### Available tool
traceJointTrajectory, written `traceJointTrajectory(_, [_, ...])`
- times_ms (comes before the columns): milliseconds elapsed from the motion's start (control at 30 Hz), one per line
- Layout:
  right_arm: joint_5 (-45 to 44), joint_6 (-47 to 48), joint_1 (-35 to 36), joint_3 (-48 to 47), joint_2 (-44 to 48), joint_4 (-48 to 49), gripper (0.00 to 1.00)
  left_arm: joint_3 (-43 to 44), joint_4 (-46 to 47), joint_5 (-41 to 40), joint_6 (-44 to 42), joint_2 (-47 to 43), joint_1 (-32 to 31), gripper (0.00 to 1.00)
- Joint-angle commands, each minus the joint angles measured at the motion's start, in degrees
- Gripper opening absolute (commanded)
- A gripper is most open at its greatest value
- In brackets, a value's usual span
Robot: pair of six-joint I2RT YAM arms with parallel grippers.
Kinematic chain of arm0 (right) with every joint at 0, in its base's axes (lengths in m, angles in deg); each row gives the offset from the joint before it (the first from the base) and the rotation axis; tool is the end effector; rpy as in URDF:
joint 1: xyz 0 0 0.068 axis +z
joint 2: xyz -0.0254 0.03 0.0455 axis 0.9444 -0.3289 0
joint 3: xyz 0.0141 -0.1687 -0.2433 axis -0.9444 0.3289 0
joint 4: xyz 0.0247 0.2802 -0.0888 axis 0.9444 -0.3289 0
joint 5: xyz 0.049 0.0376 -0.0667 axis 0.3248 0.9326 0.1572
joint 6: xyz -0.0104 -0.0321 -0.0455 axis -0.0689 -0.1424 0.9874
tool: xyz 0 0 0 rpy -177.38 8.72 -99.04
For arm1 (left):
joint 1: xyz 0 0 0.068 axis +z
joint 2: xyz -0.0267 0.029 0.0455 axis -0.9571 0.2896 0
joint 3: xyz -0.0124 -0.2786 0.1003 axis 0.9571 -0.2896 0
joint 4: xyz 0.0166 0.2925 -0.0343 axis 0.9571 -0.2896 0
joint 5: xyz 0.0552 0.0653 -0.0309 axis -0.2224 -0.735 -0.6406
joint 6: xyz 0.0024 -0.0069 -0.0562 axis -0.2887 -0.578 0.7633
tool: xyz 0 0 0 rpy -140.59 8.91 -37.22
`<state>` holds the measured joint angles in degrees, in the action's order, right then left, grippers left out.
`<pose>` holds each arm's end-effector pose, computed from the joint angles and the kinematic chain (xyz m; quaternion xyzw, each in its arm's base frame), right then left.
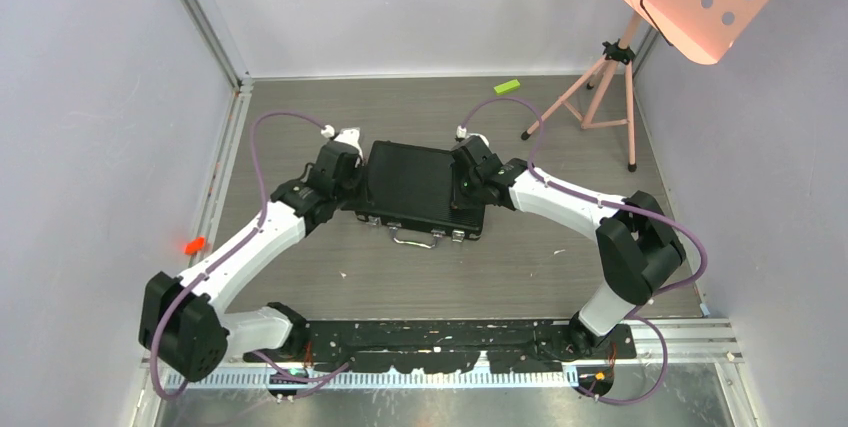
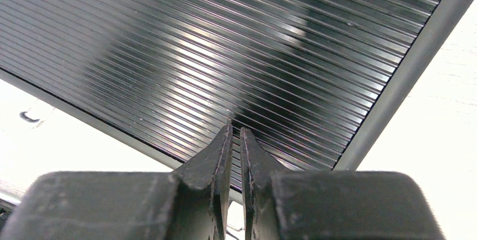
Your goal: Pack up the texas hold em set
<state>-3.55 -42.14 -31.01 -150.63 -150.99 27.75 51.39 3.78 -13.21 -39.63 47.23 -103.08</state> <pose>0.2916 0.2387 0.2195 -0.0512 0.9478 0.1525 0.2752 0.2456 -0.1357 0.2902 -0.0177 0.9128 -0.1507 0.3792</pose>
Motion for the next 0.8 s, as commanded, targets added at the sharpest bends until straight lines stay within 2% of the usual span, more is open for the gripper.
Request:
traceJointTrajectory(0, [-0.7,-0.5,0.3,2.6,0.4,-7.2,0.17,-3.2,1.3,1.7,-0.5,2.8,0.2,0.0])
traceJointTrajectory(233, [-0.6,-0.5,0.3,3.0,1.2,-7.5,0.17,-17.4,13.0,5.0,5.3,4.7,0.2,0.0])
traceJointTrajectory(333, [-0.7,-0.2,0.3,2.8,1.8,-8.3,0.17,-22.5,19.6,3.2,6.6,4.8,0.2,0.0])
traceJointTrajectory(467, [-1.6,0.1,0.3,2.9,3.3,-9.1,0.17,-23.0,22.9,0.2,6.4,6.5,0.2,0.0])
traceJointTrajectory(567, [-2.1,0.1,0.3,3.3,4.1,-9.6,0.17,-21.9,21.4,0.6,5.9,5.0,0.2,0.0])
traceJointTrajectory(767, [-2.3,-0.2,0.3,4.3,4.9,-9.3,0.17,-16.1,6.0,-2.2,4.5,-6.2,0.2,0.0])
